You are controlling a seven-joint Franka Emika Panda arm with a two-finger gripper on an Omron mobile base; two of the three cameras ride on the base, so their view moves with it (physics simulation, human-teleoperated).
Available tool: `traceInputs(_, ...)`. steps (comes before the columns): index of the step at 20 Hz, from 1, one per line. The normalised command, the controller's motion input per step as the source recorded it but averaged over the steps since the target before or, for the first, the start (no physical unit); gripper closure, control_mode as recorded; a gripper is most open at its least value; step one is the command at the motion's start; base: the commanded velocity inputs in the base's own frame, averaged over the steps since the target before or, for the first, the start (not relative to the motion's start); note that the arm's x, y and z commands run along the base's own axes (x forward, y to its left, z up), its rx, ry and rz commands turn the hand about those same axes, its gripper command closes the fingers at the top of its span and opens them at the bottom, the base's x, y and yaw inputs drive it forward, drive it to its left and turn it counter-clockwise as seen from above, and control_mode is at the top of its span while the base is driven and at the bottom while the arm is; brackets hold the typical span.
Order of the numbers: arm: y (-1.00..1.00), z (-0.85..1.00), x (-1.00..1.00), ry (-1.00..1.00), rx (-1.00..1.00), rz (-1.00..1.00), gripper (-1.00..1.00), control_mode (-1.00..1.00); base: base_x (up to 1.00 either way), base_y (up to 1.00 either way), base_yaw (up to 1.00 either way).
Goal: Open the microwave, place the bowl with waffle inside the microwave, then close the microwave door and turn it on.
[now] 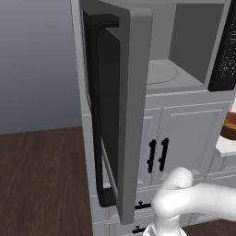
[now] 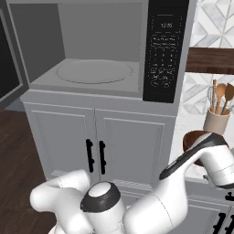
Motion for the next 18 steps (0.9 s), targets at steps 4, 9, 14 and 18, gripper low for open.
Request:
traceInputs(4,0.0,-0.08,0.34,0.0,0.0,-0.04,-1.0,-1.0,0.0,0.0,0.0)
traceInputs(9,-0.05,-0.04,0.31,-0.04,0.02,-0.16,-1.0,-1.0,0.0,0.0,0.0)
traceInputs(14,-0.18,-0.11,0.26,0.0,0.01,-0.25,-1.0,-1.0,0.0,0.0,0.0)
traceInputs(18,-0.24,-0.25,0.28,0.0,0.0,-0.21,-1.0,-1.0,0.0,0.0,0.0)
